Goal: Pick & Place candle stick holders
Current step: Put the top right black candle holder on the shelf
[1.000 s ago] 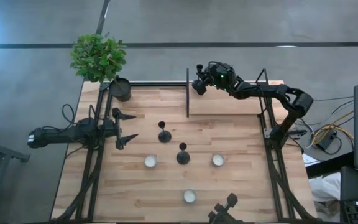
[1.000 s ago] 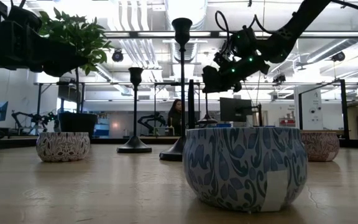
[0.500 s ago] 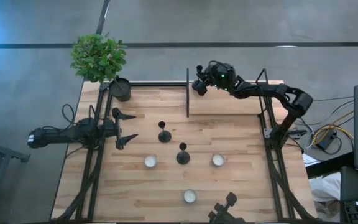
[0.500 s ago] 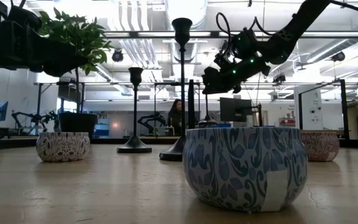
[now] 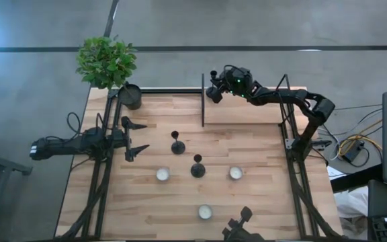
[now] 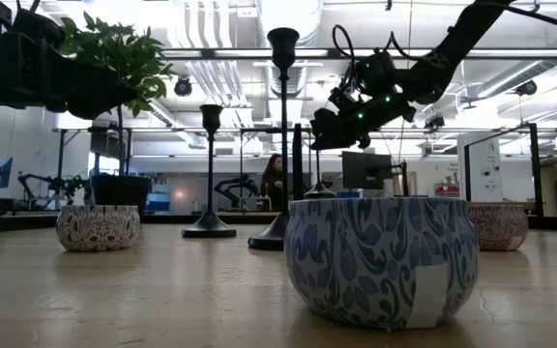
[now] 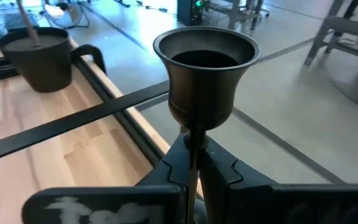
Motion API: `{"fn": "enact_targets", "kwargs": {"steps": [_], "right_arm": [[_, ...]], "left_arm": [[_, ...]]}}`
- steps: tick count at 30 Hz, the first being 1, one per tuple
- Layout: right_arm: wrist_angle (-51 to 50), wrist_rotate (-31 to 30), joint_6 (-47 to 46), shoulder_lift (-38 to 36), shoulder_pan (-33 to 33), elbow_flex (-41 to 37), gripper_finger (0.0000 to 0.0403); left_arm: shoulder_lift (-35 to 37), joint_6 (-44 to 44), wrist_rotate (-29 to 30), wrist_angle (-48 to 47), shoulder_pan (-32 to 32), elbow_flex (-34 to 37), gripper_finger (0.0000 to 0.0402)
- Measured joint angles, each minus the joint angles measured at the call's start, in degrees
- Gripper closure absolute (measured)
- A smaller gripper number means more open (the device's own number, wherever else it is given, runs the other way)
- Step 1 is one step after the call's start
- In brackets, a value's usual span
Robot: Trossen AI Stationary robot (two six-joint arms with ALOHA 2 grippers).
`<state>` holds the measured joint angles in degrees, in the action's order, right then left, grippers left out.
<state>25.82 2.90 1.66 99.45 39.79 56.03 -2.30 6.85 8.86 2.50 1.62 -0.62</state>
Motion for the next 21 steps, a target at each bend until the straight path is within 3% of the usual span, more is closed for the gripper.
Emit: {"fn": "enact_targets", "kwargs": {"steps": [21], "right_arm": [[-0.4, 1.5, -1.2, 0.1, 0.2, -1.1, 0.0392]], "left_arm": [[0.0, 0.0, 0.0, 0.0, 0.0, 0.0, 0.0003]]}}
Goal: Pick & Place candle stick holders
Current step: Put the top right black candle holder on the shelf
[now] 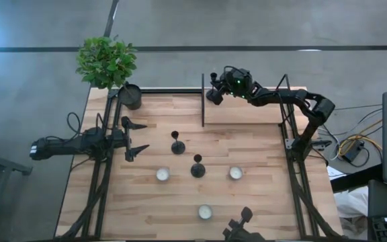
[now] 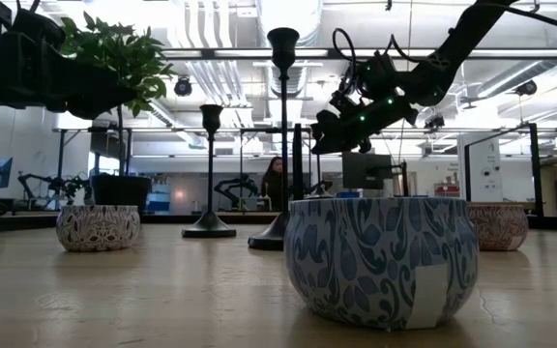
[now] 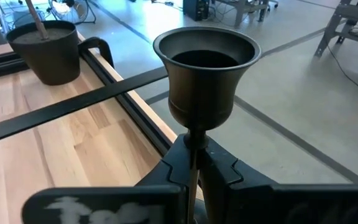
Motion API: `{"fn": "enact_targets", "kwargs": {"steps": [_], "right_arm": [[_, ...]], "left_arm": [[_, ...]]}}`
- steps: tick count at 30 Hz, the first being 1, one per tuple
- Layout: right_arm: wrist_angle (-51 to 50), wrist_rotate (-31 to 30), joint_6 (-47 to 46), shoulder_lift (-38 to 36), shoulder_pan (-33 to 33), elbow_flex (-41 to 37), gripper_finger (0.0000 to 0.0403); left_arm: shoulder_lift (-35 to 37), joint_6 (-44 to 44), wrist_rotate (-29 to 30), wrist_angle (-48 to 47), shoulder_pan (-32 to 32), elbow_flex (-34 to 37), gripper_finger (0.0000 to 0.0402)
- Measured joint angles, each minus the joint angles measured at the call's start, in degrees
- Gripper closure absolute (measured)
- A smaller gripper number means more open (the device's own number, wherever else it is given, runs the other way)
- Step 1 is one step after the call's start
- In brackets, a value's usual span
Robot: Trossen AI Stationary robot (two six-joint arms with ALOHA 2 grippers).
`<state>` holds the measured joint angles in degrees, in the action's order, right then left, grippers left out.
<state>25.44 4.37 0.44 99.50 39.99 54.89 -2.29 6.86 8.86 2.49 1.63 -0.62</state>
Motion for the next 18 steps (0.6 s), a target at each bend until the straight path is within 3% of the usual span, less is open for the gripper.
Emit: {"fn": "enact_targets", "kwargs": {"steps": [18], "right_arm": [[0.3, 0.9, 0.5, 0.0, 0.2, -0.6, 0.0392]], "left_arm": [[0.0, 0.0, 0.0, 0.0, 0.0, 0.0, 0.0003]]}}
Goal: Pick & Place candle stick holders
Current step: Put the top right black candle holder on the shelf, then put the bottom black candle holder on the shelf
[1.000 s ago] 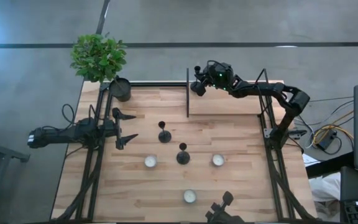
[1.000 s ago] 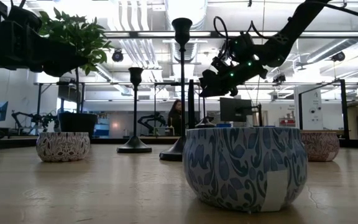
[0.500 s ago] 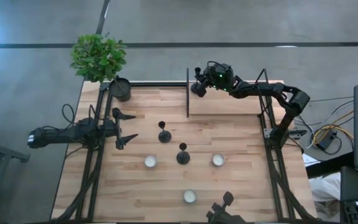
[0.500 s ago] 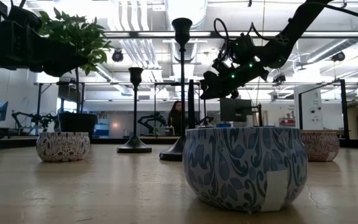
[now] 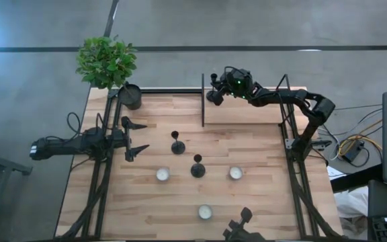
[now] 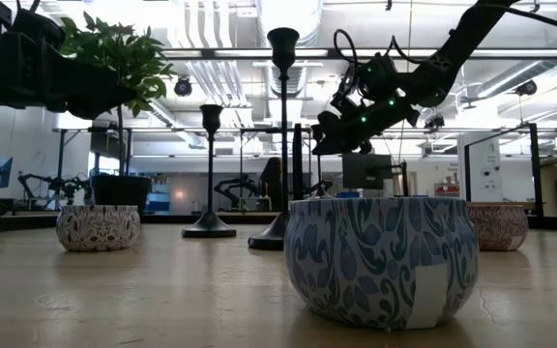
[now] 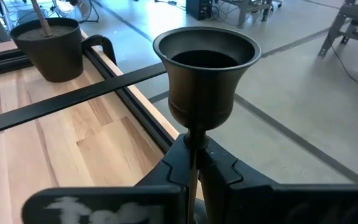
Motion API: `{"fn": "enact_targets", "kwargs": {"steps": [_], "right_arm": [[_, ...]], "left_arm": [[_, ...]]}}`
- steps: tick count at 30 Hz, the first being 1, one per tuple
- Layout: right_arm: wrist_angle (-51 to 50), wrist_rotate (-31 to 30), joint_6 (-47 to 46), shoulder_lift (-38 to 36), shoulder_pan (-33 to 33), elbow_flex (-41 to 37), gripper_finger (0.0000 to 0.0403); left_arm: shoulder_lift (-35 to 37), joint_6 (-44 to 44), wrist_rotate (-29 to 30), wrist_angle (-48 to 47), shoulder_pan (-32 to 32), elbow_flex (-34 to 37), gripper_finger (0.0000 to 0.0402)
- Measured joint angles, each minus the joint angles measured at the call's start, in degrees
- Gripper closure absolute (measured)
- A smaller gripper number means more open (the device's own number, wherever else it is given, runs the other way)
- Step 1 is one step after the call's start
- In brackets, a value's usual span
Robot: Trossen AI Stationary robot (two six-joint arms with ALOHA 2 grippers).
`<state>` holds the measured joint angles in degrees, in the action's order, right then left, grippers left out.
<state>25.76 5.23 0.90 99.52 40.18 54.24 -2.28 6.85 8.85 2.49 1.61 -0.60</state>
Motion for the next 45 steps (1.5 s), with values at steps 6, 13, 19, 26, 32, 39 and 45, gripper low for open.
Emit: {"fn": "enact_targets", "kwargs": {"steps": [6, 13, 19, 26, 32, 39, 45], "right_arm": [[0.0, 1.3, 0.3, 0.0, 0.2, 0.0, 0.0392], [0.0, 1.3, 0.3, 0.0, 0.2, 0.0, 0.039], [0.2, 1.3, 2.2, 0.0, 0.1, 0.0, 0.0358], [0.3, 1.3, 2.3, 0.0, 0.1, 0.0, 0.0295], [0.3, 0.7, 2.3, 0.0, 0.1, 0.0, 0.0249], [-1.8, -0.6, 2.2, 0.0, 0.2, 0.0, 0.02], [-6.1, -1.1, 3.8, -0.7, 0.3, 0.0, 0.0153]], "left_arm": [[0.0, 0.0, 0.0, 0.0, 0.0, 0.0, 0.0003], [0.0, 0.0, 0.0, 0.0, 0.0, 0.0, 0.0003], [0.0, 0.0, 0.0, 0.0, 0.0, 0.0, 0.0003], [0.0, 0.0, 0.0, 0.0, 0.0, 0.0, 0.0003], [0.0, 0.0, 0.0, 0.0, 0.0, 0.0, 0.0003], [0.0, 0.0, 0.0, 0.0, 0.0, 0.0, 0.0003], [0.0, 0.0, 0.0, 0.0, 0.0, 0.0, 0.0003]]}}
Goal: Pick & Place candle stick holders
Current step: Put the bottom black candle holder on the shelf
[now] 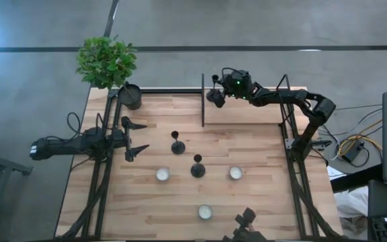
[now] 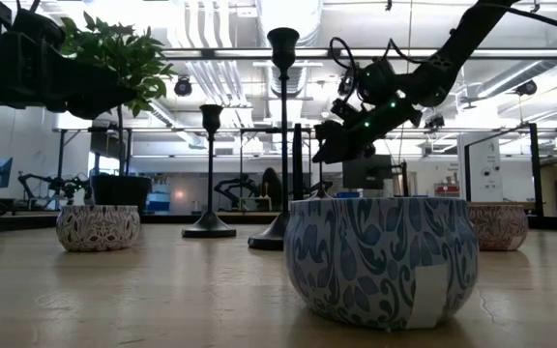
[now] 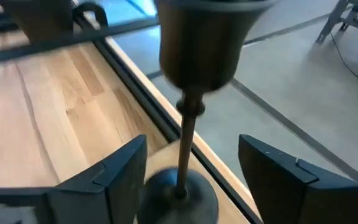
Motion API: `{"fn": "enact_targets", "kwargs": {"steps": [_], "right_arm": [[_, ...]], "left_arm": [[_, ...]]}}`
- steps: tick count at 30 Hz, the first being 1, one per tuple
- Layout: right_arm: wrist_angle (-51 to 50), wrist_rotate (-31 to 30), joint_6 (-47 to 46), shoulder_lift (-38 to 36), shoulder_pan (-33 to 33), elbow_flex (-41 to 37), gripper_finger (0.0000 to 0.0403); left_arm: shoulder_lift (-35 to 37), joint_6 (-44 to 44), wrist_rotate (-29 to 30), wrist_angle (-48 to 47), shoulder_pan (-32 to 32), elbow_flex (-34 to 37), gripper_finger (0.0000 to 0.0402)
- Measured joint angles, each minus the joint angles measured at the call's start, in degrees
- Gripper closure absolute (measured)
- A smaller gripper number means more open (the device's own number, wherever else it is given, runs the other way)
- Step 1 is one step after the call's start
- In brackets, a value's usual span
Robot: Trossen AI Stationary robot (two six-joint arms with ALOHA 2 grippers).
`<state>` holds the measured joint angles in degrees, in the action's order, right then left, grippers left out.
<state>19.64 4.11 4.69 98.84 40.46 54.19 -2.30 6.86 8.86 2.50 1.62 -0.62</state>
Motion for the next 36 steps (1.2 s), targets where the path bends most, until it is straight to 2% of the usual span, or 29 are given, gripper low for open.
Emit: {"fn": "enact_targets", "kwargs": {"steps": [4, 8, 17, 22, 27, 31, 36], "right_arm": [[-6.9, -4.0, 3.9, -3.3, 0.4, 0.0, 0.0128], [-15.0, -4.6, 4.8, -8.8, 1.4, 0.0, 0.0114], [-39.8, -3.4, 6.0, -28.1, 1.5, -0.2, 0.0104], [-48.3, 3.2, 1.6, -40.5, 0.2, -0.3, 0.0113], [-50.8, 9.4, -3.4, -50.8, -3.5, -0.3, 0.0122], [-50.8, 15.4, -9.5, -55.7, -7.4, -0.3, 0.013], [-50.6, 16.0, -15.0, -57.2, -15.2, -0.3, 0.014]], "left_arm": [[0.0, 0.0, 0.0, 0.0, 0.0, 0.0, 0.0003], [0.0, 0.0, 0.0, 0.0, 0.0, 0.0, 0.0003], [0.0, 0.0, 0.0, 0.0, 0.0, 0.0, 0.0003], [0.0, 0.0, 0.0, 0.0, 0.0, 0.0, 0.0003], [0.0, 0.0, 0.0, 0.0, 0.0, 0.0, 0.0003], [0.0, 0.0, 0.0, 0.0, 0.0, 0.0, 0.0003], [0.0, 0.0, 0.0, 0.0, 0.0, 0.0, 0.0003]]}}
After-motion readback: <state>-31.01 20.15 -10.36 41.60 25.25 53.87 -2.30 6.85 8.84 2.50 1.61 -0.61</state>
